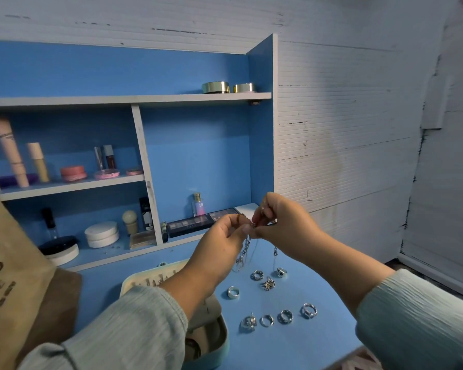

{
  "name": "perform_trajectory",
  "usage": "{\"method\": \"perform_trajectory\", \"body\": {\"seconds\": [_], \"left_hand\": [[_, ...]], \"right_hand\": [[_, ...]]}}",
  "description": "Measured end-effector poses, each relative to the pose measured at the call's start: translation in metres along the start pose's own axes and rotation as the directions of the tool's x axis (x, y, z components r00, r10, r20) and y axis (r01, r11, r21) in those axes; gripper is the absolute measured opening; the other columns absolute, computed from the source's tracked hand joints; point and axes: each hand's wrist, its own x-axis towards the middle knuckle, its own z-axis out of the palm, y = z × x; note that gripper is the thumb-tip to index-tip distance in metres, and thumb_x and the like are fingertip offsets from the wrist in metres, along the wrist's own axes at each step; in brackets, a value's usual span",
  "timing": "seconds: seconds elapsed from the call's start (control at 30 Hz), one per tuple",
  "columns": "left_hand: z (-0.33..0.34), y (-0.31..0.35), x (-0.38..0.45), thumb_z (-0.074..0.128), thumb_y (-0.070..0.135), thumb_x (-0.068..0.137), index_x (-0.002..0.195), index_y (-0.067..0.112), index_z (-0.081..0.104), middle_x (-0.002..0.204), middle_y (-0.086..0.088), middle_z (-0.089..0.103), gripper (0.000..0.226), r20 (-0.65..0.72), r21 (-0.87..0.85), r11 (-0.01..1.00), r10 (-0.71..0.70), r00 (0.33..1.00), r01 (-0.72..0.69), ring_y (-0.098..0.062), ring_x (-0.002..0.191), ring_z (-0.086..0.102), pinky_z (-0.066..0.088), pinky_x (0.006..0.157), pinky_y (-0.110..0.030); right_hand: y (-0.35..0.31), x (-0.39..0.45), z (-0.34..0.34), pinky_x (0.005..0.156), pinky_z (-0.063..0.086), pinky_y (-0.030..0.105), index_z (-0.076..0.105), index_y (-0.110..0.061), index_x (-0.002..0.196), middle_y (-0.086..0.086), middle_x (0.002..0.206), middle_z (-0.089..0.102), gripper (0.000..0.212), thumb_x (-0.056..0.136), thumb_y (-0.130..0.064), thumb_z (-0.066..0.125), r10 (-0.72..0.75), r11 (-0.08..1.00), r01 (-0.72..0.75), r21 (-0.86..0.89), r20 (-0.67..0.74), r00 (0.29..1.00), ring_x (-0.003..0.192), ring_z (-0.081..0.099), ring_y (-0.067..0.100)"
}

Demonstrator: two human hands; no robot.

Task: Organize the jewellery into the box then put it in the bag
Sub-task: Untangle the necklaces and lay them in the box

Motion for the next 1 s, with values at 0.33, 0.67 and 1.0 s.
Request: {"method": "perform_trajectory", "body": {"seconds": [0.33, 0.67, 1.0], "left_hand": [[0.0, -0.005, 0.0, 0.035, 0.027, 0.101, 0.09, 0.022, 0.043, 0.069, 0.016, 0.067, 0.015, 0.057, 0.032, 0.997, -0.074, 0.996, 0.072, -0.01, 0.05, 0.029, 0.027, 0.046, -0.019], [-0.003, -0.001, 0.022, 0.043, 0.023, 0.098, 0.097, 0.023, 0.05, 0.083, 0.012, 0.07, 0.007, 0.057, 0.135, 0.983, -0.135, 0.989, 0.127, -0.013, 0.056, 0.032, 0.03, 0.048, -0.021], [0.012, 0.003, 0.041, 0.037, 0.033, 0.101, 0.097, 0.025, 0.053, 0.089, 0.017, 0.071, 0.019, 0.228, 0.349, 0.927, -0.225, 0.947, 0.136, -0.007, 0.057, 0.043, 0.033, 0.048, -0.016]], "right_hand": [[0.003, 0.005, -0.007, 0.038, 0.034, 0.015, 0.031, -0.018, 0.068, -0.005, 0.073, 0.055, 0.041, 0.081, -0.005, 0.067, -0.05, 0.983, 0.036, -0.181, -0.074, 0.996, 0.055, 0.041, 0.009], [0.016, 0.012, -0.024, 0.06, 0.04, 0.031, 0.029, -0.018, 0.068, 0.012, 0.084, 0.063, 0.036, 0.086, -0.012, 0.06, 0.118, 0.989, -0.123, -0.076, -0.067, 0.991, 0.065, 0.047, 0.021], [0.032, 0.008, -0.027, 0.082, 0.052, 0.049, 0.033, -0.018, 0.068, 0.011, 0.076, 0.056, 0.034, 0.088, -0.025, 0.059, 0.217, 0.974, -0.214, 0.074, -0.034, 0.976, 0.062, 0.058, 0.015]]}}
